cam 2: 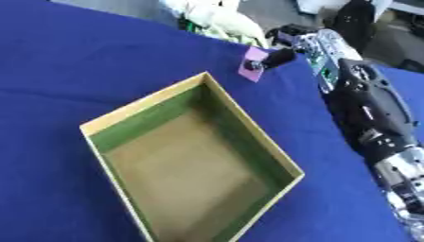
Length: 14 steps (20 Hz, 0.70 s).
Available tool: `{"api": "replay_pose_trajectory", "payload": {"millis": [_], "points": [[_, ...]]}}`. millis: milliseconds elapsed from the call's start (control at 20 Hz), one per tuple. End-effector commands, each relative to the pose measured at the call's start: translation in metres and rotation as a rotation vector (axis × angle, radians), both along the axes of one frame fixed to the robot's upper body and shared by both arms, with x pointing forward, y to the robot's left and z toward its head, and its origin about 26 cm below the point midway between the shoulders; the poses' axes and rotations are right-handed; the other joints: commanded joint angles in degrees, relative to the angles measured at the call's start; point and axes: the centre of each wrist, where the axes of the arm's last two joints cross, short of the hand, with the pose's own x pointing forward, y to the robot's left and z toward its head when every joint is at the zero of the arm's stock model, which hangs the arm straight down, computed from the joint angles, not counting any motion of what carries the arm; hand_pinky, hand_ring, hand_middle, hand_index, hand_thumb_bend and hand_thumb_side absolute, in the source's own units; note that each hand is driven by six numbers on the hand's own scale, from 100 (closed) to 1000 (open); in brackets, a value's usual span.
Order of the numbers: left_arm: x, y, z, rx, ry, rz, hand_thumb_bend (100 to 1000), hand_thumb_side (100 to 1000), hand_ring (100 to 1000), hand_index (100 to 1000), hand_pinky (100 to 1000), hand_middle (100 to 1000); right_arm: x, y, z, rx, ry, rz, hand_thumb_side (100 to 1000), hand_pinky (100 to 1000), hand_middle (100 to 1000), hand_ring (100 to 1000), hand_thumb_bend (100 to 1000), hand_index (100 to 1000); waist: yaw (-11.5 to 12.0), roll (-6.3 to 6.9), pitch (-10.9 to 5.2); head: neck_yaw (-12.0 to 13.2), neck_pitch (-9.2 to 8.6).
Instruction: Pick up objects on the table and place them in the box.
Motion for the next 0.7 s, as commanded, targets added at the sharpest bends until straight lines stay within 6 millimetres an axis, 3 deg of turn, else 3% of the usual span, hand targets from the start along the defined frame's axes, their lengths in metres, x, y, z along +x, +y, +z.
{"api": "replay_pose_trajectory", "payload": {"millis": [50,350,700], "points": [[-0.0023,0.0005,0.0083,0.026,-0.028,-0.005,100,985,856,675,949,1000,-0.0079,-0.01,0.0179,-0.008,-0.046,-0.026,732,1000,832,972,521,994,0.08,0.49,-0.98,-0.3,-0.51],[-0.0021,-0.0002,0.0084,0.029,-0.027,-0.01,100,986,856,675,951,1000,-0.0079,-0.0098,0.0176,-0.002,-0.059,-0.031,740,1000,817,969,491,976,0.05,0.43,-0.89,-0.35,-0.65],[-0.0019,-0.0007,0.0089,0.033,-0.025,-0.016,100,983,857,675,952,1000,-0.008,-0.0097,0.0164,0.002,-0.087,-0.037,662,1000,750,939,255,890,0.0,0.43,-0.91,-0.29,-0.63]]}}
